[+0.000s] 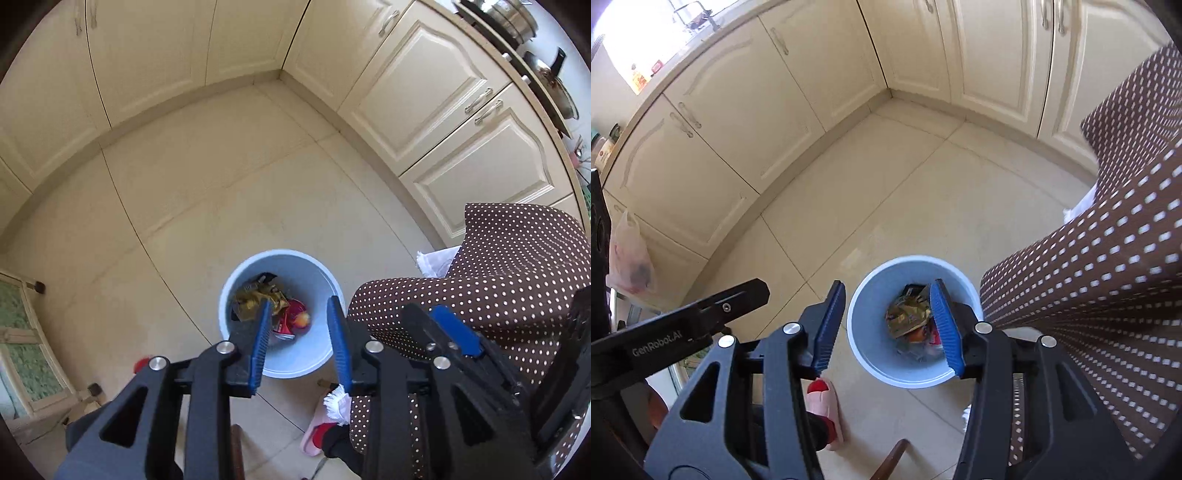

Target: Collect trash

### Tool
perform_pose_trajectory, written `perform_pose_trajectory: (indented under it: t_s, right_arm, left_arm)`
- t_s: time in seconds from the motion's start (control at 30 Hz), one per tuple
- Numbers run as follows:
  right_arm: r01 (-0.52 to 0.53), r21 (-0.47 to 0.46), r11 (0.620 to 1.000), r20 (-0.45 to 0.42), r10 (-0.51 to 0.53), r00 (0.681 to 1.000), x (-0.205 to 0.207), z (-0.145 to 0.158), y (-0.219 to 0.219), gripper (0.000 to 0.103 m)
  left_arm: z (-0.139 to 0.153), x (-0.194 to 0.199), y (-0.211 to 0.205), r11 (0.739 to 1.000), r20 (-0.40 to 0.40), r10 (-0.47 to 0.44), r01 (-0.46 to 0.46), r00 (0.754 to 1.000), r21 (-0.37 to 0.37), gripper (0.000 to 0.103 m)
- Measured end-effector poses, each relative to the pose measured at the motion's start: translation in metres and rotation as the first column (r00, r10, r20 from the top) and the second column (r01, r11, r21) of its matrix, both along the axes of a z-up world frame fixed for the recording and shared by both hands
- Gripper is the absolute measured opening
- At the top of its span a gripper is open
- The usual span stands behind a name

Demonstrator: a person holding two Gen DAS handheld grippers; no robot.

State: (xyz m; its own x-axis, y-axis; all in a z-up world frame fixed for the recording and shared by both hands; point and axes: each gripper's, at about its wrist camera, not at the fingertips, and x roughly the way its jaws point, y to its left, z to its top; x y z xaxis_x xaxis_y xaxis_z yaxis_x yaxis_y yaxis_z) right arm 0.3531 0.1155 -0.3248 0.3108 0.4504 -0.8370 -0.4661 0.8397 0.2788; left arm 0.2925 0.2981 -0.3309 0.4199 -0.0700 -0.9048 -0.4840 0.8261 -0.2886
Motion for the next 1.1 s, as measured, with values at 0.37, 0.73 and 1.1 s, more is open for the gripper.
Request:
perform_pose_trajectory:
  t_s: [0.37,0.73,1.1]
  right_arm:
    - [0.062,0.026,0.998,0.255,-0.066,0.965,-0.07,0.106,-0.055,0.052]
    - [0.133,0.121,0.984,0.44,-0.173,0.881,-0.156,0.191,-0.122,0.058]
    - [0.19,0.185,0.964,0.6,-0.264,0.755,-0.238,0.244,-0.177,0.068]
  left_arm:
    - [0.1,-0.06,-0.057,0.974,0.17,-0.066,0.026,0.983,0.226,0.047]
    - [0.19,-0.144,-0.127,0.903,0.345,-0.142,-0.021,0.928,0.428,0.061]
    - [0.247,-0.213,-0.182,0.87,0.506,-0.212,-0.075,0.836,0.488,0.072]
